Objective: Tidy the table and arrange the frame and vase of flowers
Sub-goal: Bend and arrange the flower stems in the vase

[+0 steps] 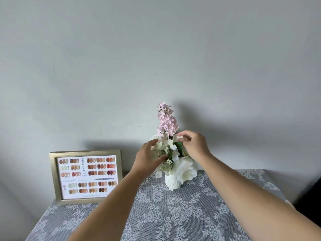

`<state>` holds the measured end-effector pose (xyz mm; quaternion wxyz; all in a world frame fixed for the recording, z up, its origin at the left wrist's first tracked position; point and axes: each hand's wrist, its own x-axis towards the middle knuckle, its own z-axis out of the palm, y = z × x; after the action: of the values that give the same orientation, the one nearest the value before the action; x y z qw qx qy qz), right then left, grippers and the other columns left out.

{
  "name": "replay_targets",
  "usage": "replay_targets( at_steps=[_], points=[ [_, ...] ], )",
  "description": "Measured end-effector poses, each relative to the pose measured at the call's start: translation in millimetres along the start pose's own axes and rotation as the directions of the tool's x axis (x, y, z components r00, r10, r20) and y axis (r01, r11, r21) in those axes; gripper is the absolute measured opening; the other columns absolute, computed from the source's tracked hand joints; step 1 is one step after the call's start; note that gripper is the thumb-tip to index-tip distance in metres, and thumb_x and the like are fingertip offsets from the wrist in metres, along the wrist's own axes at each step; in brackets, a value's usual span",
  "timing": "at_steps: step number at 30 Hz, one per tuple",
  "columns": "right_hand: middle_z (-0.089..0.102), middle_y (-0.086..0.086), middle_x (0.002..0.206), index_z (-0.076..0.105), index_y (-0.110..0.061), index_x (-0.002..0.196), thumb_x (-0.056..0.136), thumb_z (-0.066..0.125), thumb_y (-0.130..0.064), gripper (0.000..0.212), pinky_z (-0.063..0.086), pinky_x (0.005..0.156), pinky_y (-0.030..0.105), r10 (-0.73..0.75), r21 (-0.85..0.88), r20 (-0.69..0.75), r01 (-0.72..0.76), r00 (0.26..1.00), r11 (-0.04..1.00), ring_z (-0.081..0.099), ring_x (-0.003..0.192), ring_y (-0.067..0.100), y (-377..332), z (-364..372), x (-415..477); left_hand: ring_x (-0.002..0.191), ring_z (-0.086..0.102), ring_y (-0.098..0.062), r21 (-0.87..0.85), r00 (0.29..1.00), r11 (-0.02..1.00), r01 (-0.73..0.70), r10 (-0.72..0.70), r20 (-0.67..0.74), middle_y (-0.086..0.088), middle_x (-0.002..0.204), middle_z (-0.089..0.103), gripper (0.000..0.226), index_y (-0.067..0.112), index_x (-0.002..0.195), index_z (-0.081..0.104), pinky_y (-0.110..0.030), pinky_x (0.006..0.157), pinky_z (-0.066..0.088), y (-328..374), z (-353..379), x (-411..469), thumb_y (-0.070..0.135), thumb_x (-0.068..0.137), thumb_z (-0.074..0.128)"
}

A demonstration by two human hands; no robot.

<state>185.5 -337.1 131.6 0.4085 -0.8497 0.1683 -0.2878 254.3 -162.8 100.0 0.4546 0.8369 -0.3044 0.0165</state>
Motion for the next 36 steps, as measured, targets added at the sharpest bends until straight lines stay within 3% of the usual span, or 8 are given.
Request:
replay_targets(
  at_steps=[4, 8, 12, 18, 20, 24, 28, 36],
  points=[
    [0.069, -0.002, 0.103, 0.067, -0.023, 0.105, 0.088, 0.058, -0.022, 0.02, 0.05, 0.073, 0.028, 0.019, 0.033, -0.059, -0.017, 0.998, 0.999, 0.064, 0.079, 0.023, 10, -9, -6, 0.12, 0.045, -0.016, 0.017, 0.999, 1.0, 0.011, -0.011, 0.032, -0.002, 0.137, 0.044, 0.074, 0.024, 0.134, 0.038, -0.028, 0.095, 0.033, -3, -5, 0, 0.047, 0.071, 0.071],
    [0.065, -0.001, 0.112, 0.06, -0.021, 0.115, 0.09, 0.054, -0.03, 0.028, 0.039, 0.077, 0.016, 0.039, 0.044, -0.137, -0.034, 0.99, 0.998, 0.057, 0.094, 0.008, 22, -12, -18, 0.129, 0.035, -0.017, -0.016, 0.995, 0.997, 0.075, -0.074, 0.061, -0.003, 0.146, 0.031, 0.082, 0.023, 0.139, 0.031, -0.028, 0.098, 0.027, -5, -6, -1, 0.051, 0.072, 0.069],
    [0.063, -0.003, 0.108, 0.054, -0.022, 0.126, 0.089, 0.056, -0.028, 0.038, 0.036, 0.061, -0.004, 0.032, 0.028, -0.084, -0.03, 0.996, 0.999, 0.055, 0.081, 0.002, 28, 0, -34, 0.129, 0.039, -0.022, -0.074, 0.985, 0.988, 0.138, -0.129, 0.112, -0.004, 0.146, 0.036, 0.086, 0.026, 0.14, 0.027, -0.032, 0.099, 0.031, -5, -3, -4, 0.052, 0.07, 0.07],
    [0.061, 0.002, 0.123, 0.049, -0.028, 0.131, 0.091, 0.054, -0.025, 0.04, 0.044, 0.066, 0.009, 0.019, 0.035, -0.021, -0.019, 1.0, 0.999, 0.059, 0.085, 0.007, 22, 4, -27, 0.118, 0.046, -0.017, -0.044, 0.991, 0.994, 0.103, -0.099, 0.093, -0.001, 0.139, 0.046, 0.077, 0.03, 0.136, 0.034, -0.028, 0.095, 0.033, -6, -5, -10, 0.046, 0.071, 0.072],
    [0.055, 0.001, 0.131, 0.044, -0.031, 0.133, 0.092, 0.051, -0.028, 0.041, 0.051, 0.08, 0.021, 0.009, 0.007, -0.024, -0.008, 1.0, 1.0, 0.059, 0.1, 0.013, 24, 0, -28, 0.12, 0.045, -0.019, -0.02, 0.992, 0.996, 0.09, -0.088, 0.086, -0.003, 0.14, 0.044, 0.079, 0.028, 0.137, 0.032, -0.033, 0.099, 0.036, -7, -7, -12, 0.047, 0.071, 0.072],
    [0.034, 0.003, 0.148, 0.032, -0.021, 0.141, 0.091, 0.051, -0.029, 0.054, 0.028, 0.108, 0.025, -0.154, -0.087, -0.16, 0.141, 0.975, 0.986, 0.032, 0.133, 0.009, 37, -7, -52, 0.126, 0.04, -0.016, 0.028, 0.998, 0.998, 0.061, -0.062, 0.019, 0.001, 0.146, 0.033, 0.086, 0.024, 0.139, 0.029, -0.04, 0.105, 0.036, -10, -12, -17, 0.05, 0.069, 0.072],
    [0.013, -0.004, 0.156, 0.006, -0.03, 0.146, 0.082, 0.053, -0.04, 0.08, 0.036, 0.105, 0.031, -0.346, -0.261, 0.076, 0.353, 0.935, 0.898, 0.018, 0.141, 0.011, 58, -11, -84, 0.121, 0.045, -0.018, -0.011, 0.999, 0.999, 0.045, -0.045, -0.001, 0.0, 0.144, 0.036, 0.079, 0.03, 0.137, 0.033, -0.043, 0.097, 0.047, -13, -7, -31, 0.044, 0.07, 0.072],
    [0.02, -0.007, 0.153, 0.011, -0.031, 0.146, 0.083, 0.06, -0.024, 0.08, 0.049, 0.095, 0.035, -0.351, -0.327, 0.044, 0.345, 0.935, 0.88, 0.027, 0.137, 0.011, 59, -8, -70, 0.094, 0.065, -0.03, -0.029, 0.99, 0.991, 0.132, -0.131, 0.042, -0.002, 0.124, 0.058, 0.067, 0.032, 0.136, 0.039, -0.044, 0.084, 0.054, -14, 10, -42, 0.024, 0.078, 0.071]
  ],
)
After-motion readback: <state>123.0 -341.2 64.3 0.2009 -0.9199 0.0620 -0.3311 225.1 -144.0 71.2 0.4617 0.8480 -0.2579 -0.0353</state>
